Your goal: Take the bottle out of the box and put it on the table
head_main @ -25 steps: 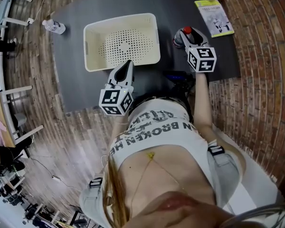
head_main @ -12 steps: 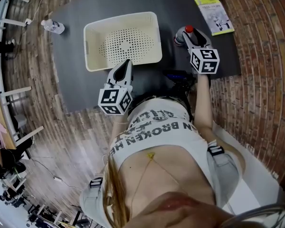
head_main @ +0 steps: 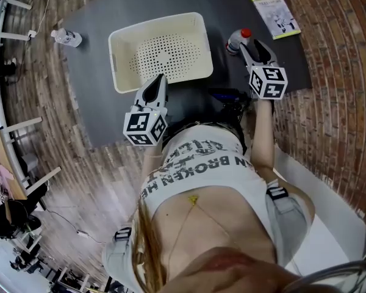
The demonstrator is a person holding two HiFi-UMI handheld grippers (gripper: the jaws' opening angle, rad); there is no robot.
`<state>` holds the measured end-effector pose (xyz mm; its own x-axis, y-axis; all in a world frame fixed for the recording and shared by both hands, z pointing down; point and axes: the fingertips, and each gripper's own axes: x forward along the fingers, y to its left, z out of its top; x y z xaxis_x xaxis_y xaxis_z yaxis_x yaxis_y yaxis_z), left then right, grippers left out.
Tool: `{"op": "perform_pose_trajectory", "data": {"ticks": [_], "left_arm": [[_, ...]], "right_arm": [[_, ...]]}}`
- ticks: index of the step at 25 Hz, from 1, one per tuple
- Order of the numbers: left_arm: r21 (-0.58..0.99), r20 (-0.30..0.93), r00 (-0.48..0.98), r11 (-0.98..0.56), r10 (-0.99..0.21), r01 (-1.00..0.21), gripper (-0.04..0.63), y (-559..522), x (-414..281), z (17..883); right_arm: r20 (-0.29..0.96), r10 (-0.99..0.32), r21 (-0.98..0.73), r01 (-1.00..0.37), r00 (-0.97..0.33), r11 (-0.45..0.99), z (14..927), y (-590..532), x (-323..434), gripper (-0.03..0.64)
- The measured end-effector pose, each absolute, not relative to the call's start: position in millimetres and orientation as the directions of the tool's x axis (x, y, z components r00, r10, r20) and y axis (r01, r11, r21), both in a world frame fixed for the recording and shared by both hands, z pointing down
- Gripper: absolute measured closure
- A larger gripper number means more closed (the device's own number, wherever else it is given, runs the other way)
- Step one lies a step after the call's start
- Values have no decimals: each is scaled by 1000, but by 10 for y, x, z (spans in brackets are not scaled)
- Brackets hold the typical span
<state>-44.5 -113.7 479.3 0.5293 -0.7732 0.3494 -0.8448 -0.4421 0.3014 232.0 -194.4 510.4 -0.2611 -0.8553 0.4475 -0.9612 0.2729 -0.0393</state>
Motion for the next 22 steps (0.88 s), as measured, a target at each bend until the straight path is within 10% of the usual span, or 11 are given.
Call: {"op": "perform_pose_trajectory", "data": {"ticks": [11, 22], "left_arm": [[292, 346, 541, -460, -766, -838, 591, -1184, -793, 4783], [298, 310, 542, -461, -781, -836, 591, -1240, -1022, 4714]], "right_arm": [[448, -866, -42, -973, -223, 228, 5077, -1786, 2089, 539], [370, -801, -107, -878, -471, 467, 4940, -1715, 1079, 607]]}}
